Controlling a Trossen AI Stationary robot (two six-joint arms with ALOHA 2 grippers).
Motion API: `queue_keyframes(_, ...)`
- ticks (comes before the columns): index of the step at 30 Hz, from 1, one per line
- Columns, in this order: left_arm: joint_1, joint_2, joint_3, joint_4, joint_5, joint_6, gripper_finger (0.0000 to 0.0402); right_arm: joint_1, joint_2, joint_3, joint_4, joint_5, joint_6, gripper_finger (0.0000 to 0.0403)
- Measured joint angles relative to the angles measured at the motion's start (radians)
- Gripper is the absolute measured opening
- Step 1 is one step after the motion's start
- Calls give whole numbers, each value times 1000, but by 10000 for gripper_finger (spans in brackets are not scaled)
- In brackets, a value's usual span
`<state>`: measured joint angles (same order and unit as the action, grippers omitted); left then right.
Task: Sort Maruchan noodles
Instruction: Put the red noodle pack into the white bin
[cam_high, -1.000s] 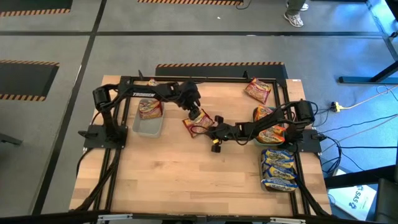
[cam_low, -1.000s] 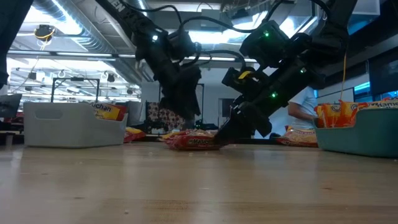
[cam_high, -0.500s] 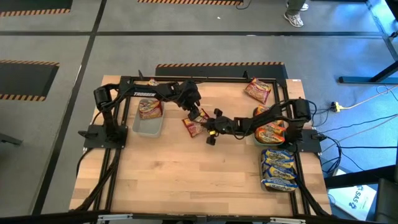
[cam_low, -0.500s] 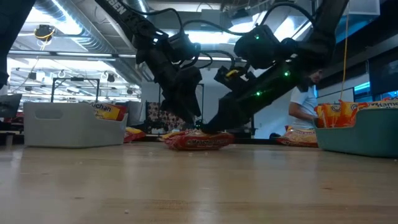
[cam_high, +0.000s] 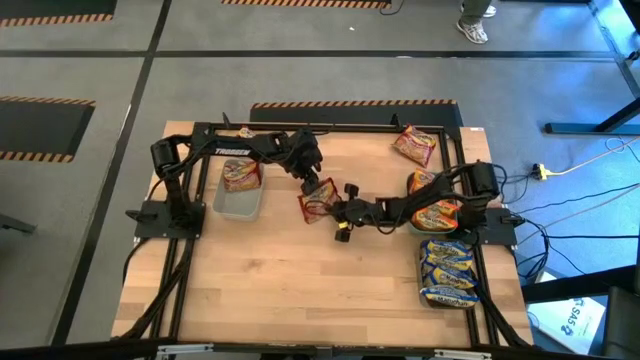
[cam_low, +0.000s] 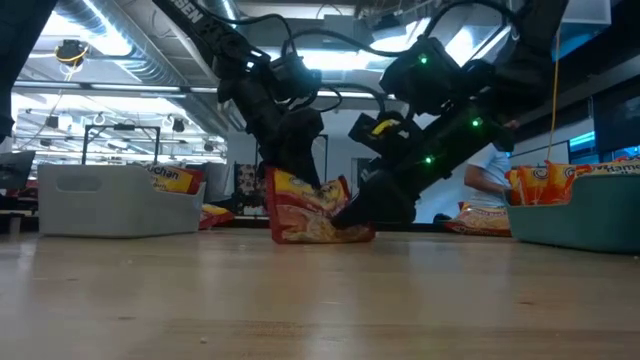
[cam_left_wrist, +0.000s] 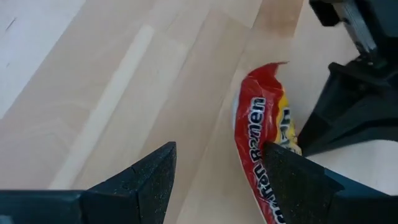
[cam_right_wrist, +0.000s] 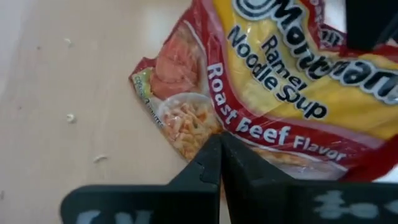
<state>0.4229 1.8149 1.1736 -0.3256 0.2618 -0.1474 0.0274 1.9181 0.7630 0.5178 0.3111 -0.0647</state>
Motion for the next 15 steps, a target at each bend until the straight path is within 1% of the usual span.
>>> queue_keyframes(9, 0, 0, 0, 1, 147, -36, 236, -2, 0, 0, -6, 9, 0, 1)
queue_keyframes(15, -14, 0, 0, 7, 171, -110, 236, -2, 0, 0, -3, 10, -12, 1)
